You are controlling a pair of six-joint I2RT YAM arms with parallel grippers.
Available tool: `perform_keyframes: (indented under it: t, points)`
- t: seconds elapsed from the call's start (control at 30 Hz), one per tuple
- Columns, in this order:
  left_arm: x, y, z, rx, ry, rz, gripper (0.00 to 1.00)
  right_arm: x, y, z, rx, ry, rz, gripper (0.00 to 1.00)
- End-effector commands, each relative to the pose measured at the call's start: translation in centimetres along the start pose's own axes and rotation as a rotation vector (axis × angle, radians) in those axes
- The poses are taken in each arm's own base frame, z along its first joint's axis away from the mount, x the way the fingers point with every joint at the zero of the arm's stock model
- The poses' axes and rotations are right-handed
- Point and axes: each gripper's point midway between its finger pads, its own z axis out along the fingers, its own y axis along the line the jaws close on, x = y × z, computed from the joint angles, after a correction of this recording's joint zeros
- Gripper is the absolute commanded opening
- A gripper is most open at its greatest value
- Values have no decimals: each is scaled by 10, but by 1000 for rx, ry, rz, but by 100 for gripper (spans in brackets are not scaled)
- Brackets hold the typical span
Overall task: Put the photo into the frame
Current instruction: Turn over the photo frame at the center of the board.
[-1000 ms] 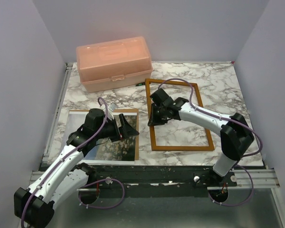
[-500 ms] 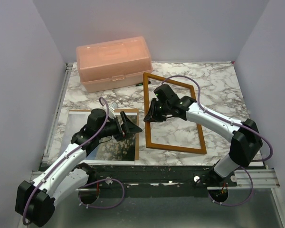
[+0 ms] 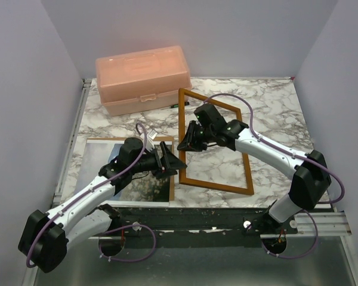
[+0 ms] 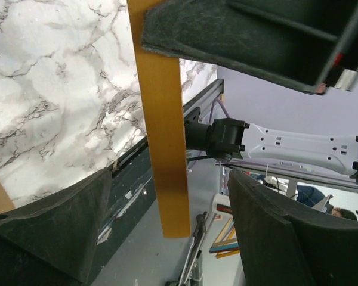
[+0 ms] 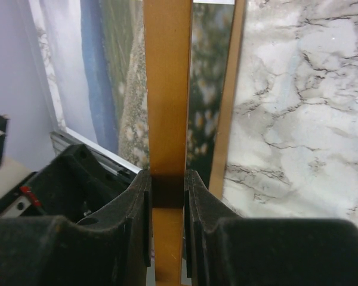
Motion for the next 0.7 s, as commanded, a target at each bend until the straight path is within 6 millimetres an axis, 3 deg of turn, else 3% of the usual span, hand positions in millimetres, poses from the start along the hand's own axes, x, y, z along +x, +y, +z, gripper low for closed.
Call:
perform_keyframes:
  t: [0.0, 0.2, 0.37, 0.6, 0.63, 0.67]
  points:
    - [0, -6, 11, 27, 3, 2, 79, -17, 43, -24, -143, -46, -9, 7]
    - [5, -4, 18, 4, 7, -2, 73, -17, 45, -28, -151, -48, -10, 7]
    - [6, -3, 18, 2, 2, 3, 59, -20, 50, -34, -167, -59, -12, 7]
    - [2, -12, 10, 8, -50, 36, 12, -25, 55, -41, -184, -83, -28, 12]
    - [0, -13, 8, 2, -56, 46, 8, -26, 56, -42, -184, -88, -33, 15]
    - [0, -14, 7, -9, -58, 54, 3, -27, 55, -43, -179, -95, -35, 25]
